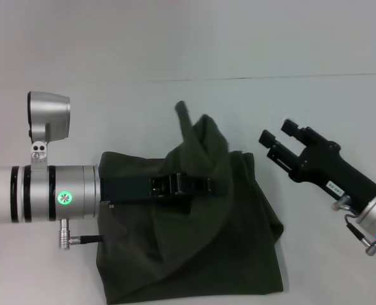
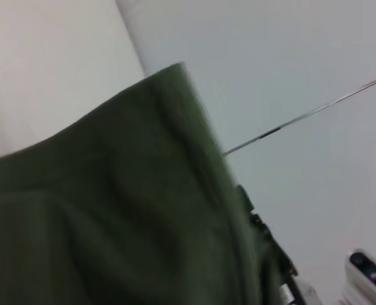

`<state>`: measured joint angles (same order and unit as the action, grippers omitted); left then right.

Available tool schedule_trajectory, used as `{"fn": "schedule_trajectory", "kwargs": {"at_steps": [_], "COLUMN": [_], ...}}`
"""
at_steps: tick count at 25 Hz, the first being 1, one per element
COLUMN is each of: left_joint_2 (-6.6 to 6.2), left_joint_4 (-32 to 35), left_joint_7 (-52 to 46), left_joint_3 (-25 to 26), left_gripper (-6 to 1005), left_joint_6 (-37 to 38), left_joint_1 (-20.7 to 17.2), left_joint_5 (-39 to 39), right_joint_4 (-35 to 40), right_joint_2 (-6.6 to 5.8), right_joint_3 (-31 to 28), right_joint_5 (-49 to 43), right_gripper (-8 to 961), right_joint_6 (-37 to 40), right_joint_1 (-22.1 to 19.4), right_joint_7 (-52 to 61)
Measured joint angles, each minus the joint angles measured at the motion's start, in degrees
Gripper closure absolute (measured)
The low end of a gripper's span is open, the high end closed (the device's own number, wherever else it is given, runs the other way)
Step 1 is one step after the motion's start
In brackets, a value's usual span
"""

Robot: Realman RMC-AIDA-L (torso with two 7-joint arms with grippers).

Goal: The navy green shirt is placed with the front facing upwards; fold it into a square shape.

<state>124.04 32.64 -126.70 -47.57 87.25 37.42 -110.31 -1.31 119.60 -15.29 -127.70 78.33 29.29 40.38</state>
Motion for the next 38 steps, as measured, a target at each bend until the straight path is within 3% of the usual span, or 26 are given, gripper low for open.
{"fn": "schedule_trajectory", "kwargs": {"at_steps": [11, 14, 16, 22, 25, 26, 30, 31, 33, 38], "left_joint_2": [-0.45, -1.51, -2.49, -6.14, -7.85, -8.16, -8.65, -8.76, -8.84, -8.48], "left_joint_4": [-3.0, -2.7, -2.6, -2.6, -2.0, -0.9, 4.5, 5.9, 7.7, 11.0], "left_joint_7": [4.7, 8.3, 10.7, 16.7, 20.6, 22.0, 25.4, 26.2, 27.6, 30.9], "left_joint_3": [1.5, 3.7, 4.3, 4.0, 4.5, 4.8, 5.6, 5.9, 6.9, 10.3], "left_gripper": [766, 533, 440, 210, 121, 121, 122, 122, 122, 121], "left_joint_6": [3.0, 6.6, 8.5, 10.9, 11.6, 12.0, 12.3, 12.3, 12.5, 13.5], "left_joint_1": [-0.9, -1.8, -2.4, -5.3, -7.1, -8.0, -11.5, -12.5, -13.7, -16.9], "left_joint_5": [4.4, 4.9, 5.0, 4.3, 4.3, 4.3, 4.1, 4.0, 3.7, 3.5], "right_joint_4": [1.6, 5.4, 9.5, 27.6, 38.5, 45.1, 55.9, 55.9, 61.9, 64.9], "right_joint_2": [0.01, 0.01, 0.01, 0.01, 0.0, -0.03, -0.5, -0.5, -0.82, -1.7], "right_joint_3": [0.1, 1.6, 4.5, 18.2, 26.7, 32.0, 43.5, 43.5, 52.1, 60.0], "right_joint_5": [0.2, -0.1, -0.3, -0.3, 0.0, 0.1, 0.1, 0.1, 0.1, -1.1], "right_gripper": [289, 290, 290, 292, 292, 292, 293, 293, 293, 294], "right_joint_6": [2.5, 5.6, 8.4, 19.6, 23.6, 25.1, 25.3, 25.3, 25.8, 26.7], "right_joint_1": [-0.3, 0.4, 1.4, 6.2, 8.5, 9.9, 12.3, 12.3, 14.5, 18.1], "right_joint_7": [2.1, 6.6, 11.7, 35.7, 48.0, 56.1, 72.0, 72.0, 81.2, 92.2]}}
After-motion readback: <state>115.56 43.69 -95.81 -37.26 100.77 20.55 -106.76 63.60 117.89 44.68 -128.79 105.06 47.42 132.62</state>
